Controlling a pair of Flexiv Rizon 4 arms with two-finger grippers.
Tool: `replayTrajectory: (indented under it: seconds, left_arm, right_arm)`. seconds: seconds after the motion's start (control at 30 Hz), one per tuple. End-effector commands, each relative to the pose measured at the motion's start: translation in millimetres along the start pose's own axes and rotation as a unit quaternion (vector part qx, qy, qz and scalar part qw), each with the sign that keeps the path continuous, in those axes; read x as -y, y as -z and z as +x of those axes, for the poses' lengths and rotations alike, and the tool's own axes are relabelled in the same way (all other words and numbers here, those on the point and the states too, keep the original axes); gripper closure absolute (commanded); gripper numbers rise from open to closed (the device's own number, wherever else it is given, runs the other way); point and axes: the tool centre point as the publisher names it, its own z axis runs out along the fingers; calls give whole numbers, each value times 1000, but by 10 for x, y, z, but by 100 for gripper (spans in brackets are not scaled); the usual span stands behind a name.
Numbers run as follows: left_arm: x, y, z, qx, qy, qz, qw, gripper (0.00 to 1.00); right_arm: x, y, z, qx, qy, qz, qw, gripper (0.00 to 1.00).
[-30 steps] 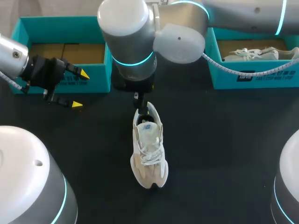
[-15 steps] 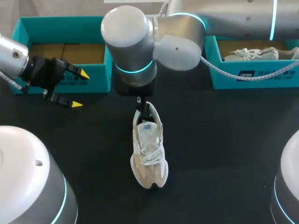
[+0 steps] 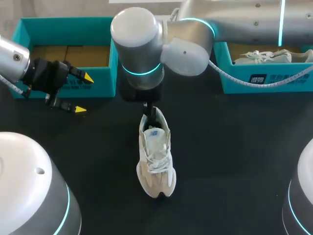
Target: Take the shoe out of the shoebox, open the shoe tongue, remove and reinsert the insole, then place the shoe into the shoebox
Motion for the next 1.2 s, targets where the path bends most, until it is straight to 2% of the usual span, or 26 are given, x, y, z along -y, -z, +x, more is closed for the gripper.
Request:
replayTrajectory:
  seconds: [0.03, 0.27, 0.47, 0.6, 0.63, 0.67, 0.7, 0.73, 0.77, 0.8, 1.0, 1.2]
  left_arm:
    - [2, -4, 0, -1, 0, -2, 1000, 0]
    - [2, -4, 0, -1, 0, -2, 1000, 0]
    - [2, -4, 0, -1, 0, -2, 1000, 0]
    - [2, -4, 0, -1, 0, -2, 1000, 0]
    - [2, -4, 0, -1, 0, -2, 1000, 0]
    - [2, -4, 0, -1, 0, -2, 1000, 0]
    - [2, -4, 0, -1, 0, -2, 1000, 0]
    - [2, -4, 0, -1, 0, -2, 1000, 0]
    - [2, -4, 0, -1, 0, -2, 1000, 0]
    - [2, -4, 0, -1, 0, -2, 1000, 0]
    - [2, -4, 0, -1, 0, -2, 1000, 0]
    - [2, -4, 0, -1, 0, -2, 1000, 0]
  right_arm:
    - [-77, -95, -28, -6, 3, -2, 1000, 22]
    - [-73, -180, 3, -8, 4, -5, 1000, 27]
    - [-38, -186, 60, -18, 2, -4, 1000, 25]
    - [-36, -215, 90, -23, 4, -4, 1000, 32]
    - [-42, -213, 96, -24, 4, -4, 1000, 47]
    - [-46, -214, 105, -27, 4, -4, 1000, 58]
    - [-47, -215, 112, -28, 4, -3, 1000, 64]
    - [-45, -215, 120, -28, 4, -3, 1000, 74]
    - [-43, -216, 123, -28, 4, -2, 1000, 96]
    - [-28, -225, 131, -29, 4, -1, 1000, 100]
    - [17, -257, 141, -24, -1, 10, 1000, 100]
    - [62, -37, 132, -13, -37, 19, 999, 100]
